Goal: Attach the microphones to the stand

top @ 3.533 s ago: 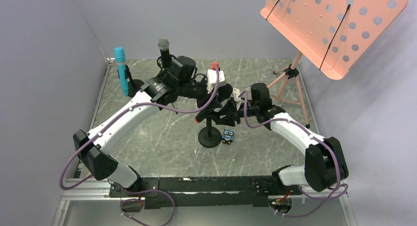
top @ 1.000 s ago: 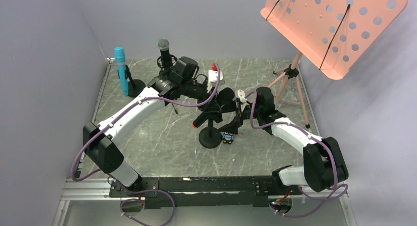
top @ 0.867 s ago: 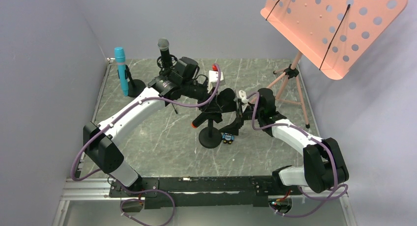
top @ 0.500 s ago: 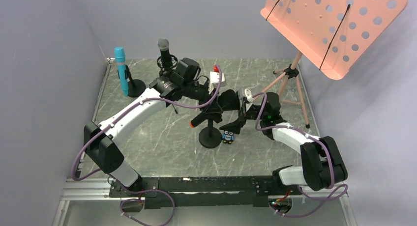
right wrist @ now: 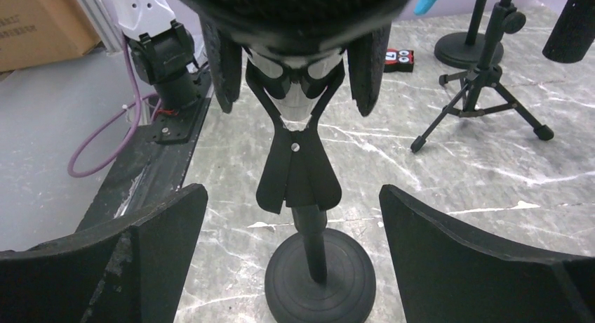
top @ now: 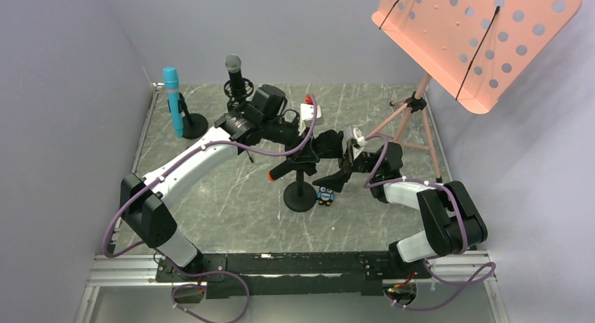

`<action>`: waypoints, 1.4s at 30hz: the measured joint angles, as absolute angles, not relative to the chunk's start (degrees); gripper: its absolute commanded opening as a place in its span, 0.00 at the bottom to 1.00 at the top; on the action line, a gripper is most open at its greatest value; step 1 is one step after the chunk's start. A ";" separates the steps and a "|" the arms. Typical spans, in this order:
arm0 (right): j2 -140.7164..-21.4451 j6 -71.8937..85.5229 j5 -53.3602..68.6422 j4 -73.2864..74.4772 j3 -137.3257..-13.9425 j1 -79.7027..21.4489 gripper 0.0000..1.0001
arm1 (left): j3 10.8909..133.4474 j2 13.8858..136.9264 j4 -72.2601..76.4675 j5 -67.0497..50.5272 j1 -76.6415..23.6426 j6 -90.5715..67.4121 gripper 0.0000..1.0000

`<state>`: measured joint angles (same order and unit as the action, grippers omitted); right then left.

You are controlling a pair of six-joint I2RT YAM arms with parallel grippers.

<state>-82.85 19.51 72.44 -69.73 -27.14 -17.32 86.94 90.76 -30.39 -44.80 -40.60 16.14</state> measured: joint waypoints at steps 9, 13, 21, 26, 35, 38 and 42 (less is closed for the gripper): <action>-83.02 22.81 71.42 -74.83 -26.92 -17.61 0.85 | 85.69 90.56 -28.56 -44.91 -40.60 15.22 0.01; -83.77 23.16 71.00 -75.09 -26.92 -18.11 0.83 | 84.38 89.78 -27.11 -44.97 -40.60 14.90 0.01; -84.05 22.35 70.57 -73.76 -26.92 -18.52 0.88 | 81.36 87.44 -24.43 -44.75 -40.32 13.89 0.01; -84.05 22.11 70.41 -72.93 -26.92 -18.52 0.94 | 79.09 85.69 -22.31 -44.73 -39.77 12.93 0.02; -84.12 22.06 70.28 -72.73 -26.94 -18.57 0.95 | 77.12 84.36 -20.14 -44.66 -39.40 11.79 0.04; -84.88 22.26 69.82 -73.08 -26.94 -18.92 0.95 | 76.93 84.36 -19.59 -44.66 -39.40 11.27 0.04; -88.01 23.90 69.01 -75.55 -26.98 -19.99 0.94 | 76.84 84.36 -19.31 -44.69 -39.33 11.00 0.03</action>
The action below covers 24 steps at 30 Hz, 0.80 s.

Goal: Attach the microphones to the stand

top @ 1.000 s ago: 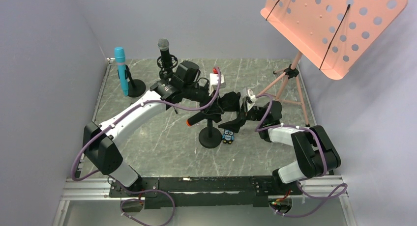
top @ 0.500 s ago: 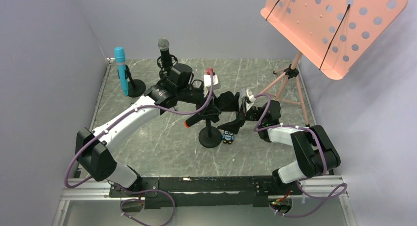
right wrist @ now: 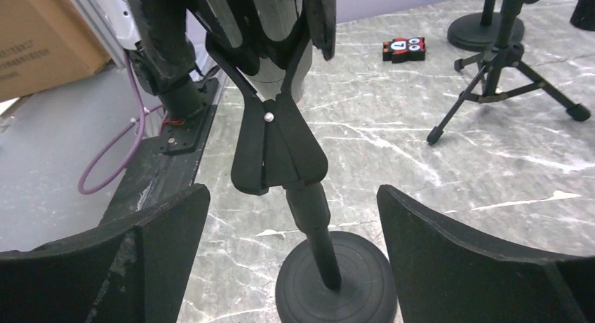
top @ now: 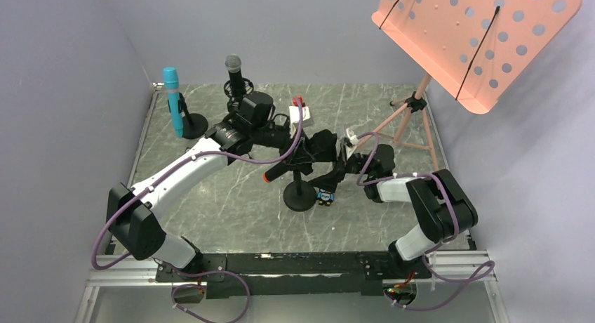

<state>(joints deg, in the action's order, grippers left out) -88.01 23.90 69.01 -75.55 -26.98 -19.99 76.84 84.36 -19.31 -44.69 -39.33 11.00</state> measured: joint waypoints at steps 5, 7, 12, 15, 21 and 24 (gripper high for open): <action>-92.14 28.47 68.88 -81.19 -27.20 -20.71 0.90 | 76.66 84.36 -18.94 -44.71 -39.27 10.72 0.03; -92.58 29.89 68.88 -82.87 -27.29 -20.71 0.89 | 76.34 84.36 -18.26 -44.75 -39.18 10.59 0.03; -92.58 31.38 68.86 -85.27 -27.40 -20.73 0.89 | 76.14 84.36 -17.65 -44.75 -39.18 10.15 0.02; -92.55 31.31 68.82 -85.60 -27.64 -20.75 0.85 | 76.07 84.36 -17.43 -44.77 -39.18 9.80 0.01; -92.12 30.50 68.38 -85.23 -28.14 -21.43 0.73 | 75.75 84.36 -16.88 -44.99 -39.18 9.56 0.01; -91.72 30.02 68.05 -84.93 -28.47 -21.76 0.62 | 75.75 84.36 -16.82 -44.99 -39.18 9.54 0.01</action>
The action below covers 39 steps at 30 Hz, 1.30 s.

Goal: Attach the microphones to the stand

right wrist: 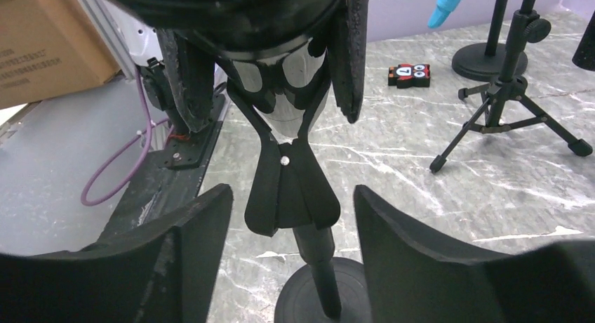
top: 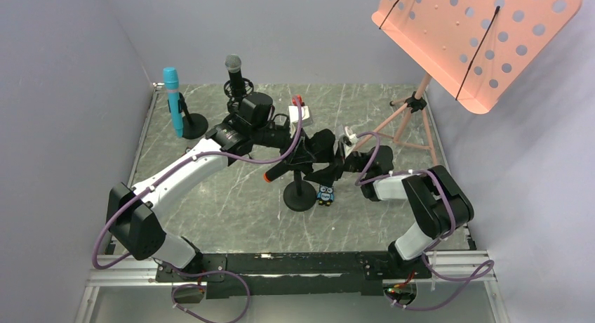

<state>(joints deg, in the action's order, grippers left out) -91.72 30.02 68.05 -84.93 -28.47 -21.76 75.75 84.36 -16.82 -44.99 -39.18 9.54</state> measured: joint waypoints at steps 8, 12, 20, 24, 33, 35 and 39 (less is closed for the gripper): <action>-90.87 28.34 68.05 -82.50 -28.88 -21.96 0.34 | 75.64 84.36 -16.58 -45.15 -39.18 9.32 0.00; -90.43 27.31 68.05 -81.30 -28.97 -21.96 0.29 | 75.33 84.29 -16.10 -45.19 -39.13 9.21 0.00; -89.89 26.59 68.18 -79.77 -29.10 -21.96 0.21 | 73.14 83.81 -12.19 -45.60 -39.11 7.70 0.00; -89.89 26.59 68.40 -79.70 -29.17 -21.96 0.18 | 72.34 83.72 -10.76 -46.02 -39.09 7.22 0.00; -89.89 27.16 68.71 -79.88 -29.19 -21.96 0.25 | 69.54 83.22 -6.50 -46.81 -39.09 6.04 0.00; -89.89 27.24 68.69 -80.01 -29.19 -21.98 0.30 | 68.93 82.81 -5.78 -46.78 -39.07 5.54 0.00; -89.89 27.27 68.86 -80.14 -29.19 -21.98 0.48 | 68.45 82.46 -5.04 -46.70 -39.07 5.04 0.00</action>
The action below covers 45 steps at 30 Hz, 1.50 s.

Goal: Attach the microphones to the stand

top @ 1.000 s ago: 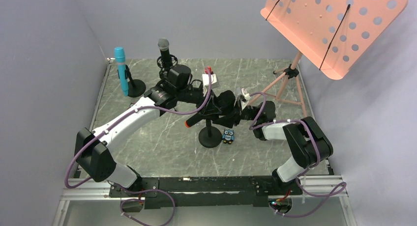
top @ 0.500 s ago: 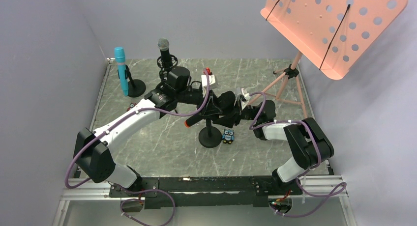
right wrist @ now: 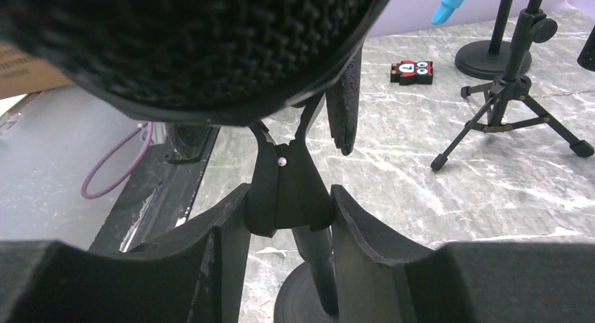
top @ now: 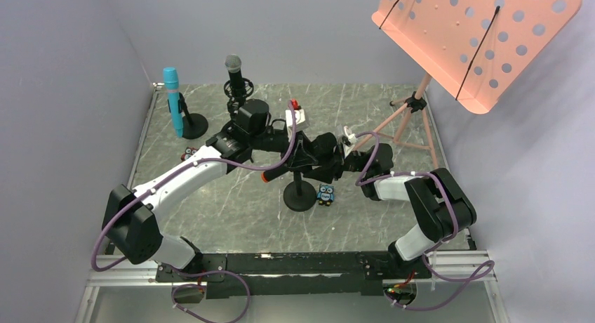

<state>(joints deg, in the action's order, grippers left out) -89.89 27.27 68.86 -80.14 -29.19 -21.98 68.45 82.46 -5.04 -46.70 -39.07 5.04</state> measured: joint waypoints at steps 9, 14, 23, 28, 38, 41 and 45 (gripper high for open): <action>-89.89 28.40 69.01 -81.84 -29.19 -21.91 0.70 | 67.40 81.25 -4.49 -46.19 -38.83 4.62 0.00; -89.89 28.99 69.04 -82.85 -29.19 -21.85 0.78 | 64.95 79.35 -2.20 -45.87 -38.68 3.46 0.00; -89.89 29.08 69.04 -82.89 -29.19 -21.63 0.84 | 63.99 79.09 -0.12 -44.47 -38.35 1.39 0.53; -89.89 29.08 69.06 -82.87 -29.19 -20.80 0.84 | 64.01 79.13 -1.74 -42.59 -38.33 -0.45 0.79; -89.86 29.15 69.08 -83.20 -29.19 -20.08 0.85 | 63.96 78.54 -3.84 -39.79 -38.33 -1.23 0.98; -89.86 29.12 69.08 -83.15 -29.19 -19.94 0.95 | 63.66 76.62 -3.62 -39.18 -38.13 -1.65 0.99; -89.86 29.17 69.36 -83.00 -29.19 -19.00 0.99 | 60.40 70.22 -1.50 -38.24 -37.01 -2.48 0.99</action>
<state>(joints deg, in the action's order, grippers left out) -89.86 29.17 69.36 -83.00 -29.19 -19.00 60.40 70.22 -1.50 -38.24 -37.01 -2.48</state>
